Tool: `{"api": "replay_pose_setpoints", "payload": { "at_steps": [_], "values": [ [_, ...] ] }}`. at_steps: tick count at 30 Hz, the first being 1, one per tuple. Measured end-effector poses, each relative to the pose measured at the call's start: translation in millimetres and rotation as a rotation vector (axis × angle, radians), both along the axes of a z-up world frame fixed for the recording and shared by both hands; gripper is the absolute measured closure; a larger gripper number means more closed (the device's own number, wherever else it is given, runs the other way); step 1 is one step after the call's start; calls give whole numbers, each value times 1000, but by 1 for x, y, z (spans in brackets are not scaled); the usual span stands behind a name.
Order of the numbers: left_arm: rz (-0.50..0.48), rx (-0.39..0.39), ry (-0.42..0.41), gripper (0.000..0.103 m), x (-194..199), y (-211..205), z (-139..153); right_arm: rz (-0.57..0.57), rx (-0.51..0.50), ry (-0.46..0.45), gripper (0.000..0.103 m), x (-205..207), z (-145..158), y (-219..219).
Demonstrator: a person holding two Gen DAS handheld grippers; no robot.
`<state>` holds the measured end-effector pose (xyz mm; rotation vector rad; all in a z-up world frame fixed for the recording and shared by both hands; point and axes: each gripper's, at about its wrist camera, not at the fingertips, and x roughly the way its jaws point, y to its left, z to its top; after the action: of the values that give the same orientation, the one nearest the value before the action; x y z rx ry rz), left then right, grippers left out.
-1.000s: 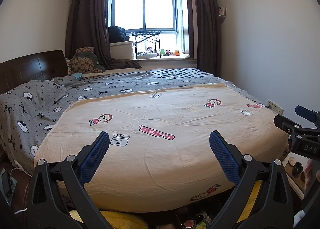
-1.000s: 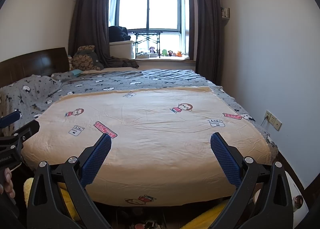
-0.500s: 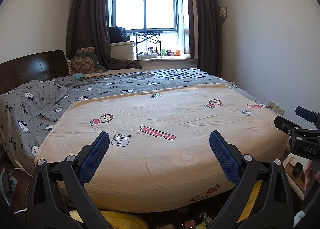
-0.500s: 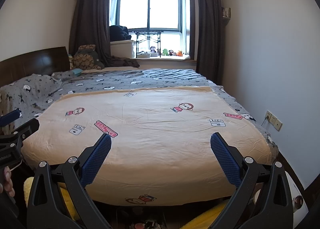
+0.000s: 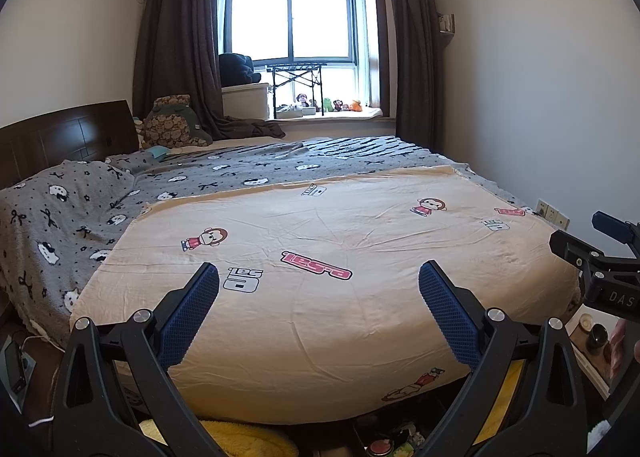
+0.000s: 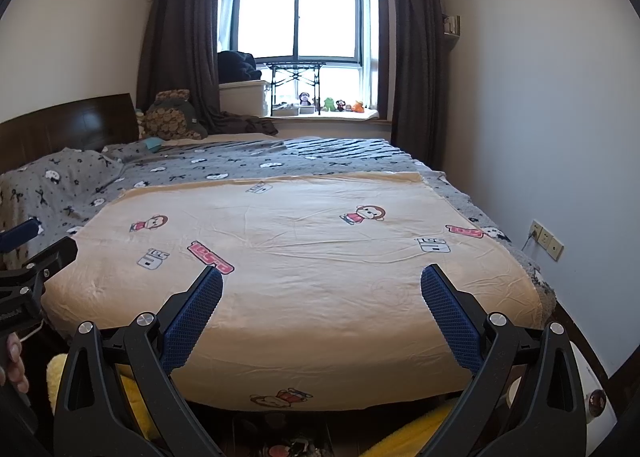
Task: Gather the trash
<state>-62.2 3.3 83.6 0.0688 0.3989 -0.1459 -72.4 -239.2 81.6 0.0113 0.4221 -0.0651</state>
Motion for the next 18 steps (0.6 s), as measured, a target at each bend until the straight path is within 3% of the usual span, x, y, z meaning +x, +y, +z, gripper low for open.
{"api": "replay_pose_setpoints", "payload": {
  "at_steps": [18],
  "values": [
    [16, 17, 8, 8, 3, 1, 1, -1, 0, 5, 3, 0, -1, 1]
  ]
}}
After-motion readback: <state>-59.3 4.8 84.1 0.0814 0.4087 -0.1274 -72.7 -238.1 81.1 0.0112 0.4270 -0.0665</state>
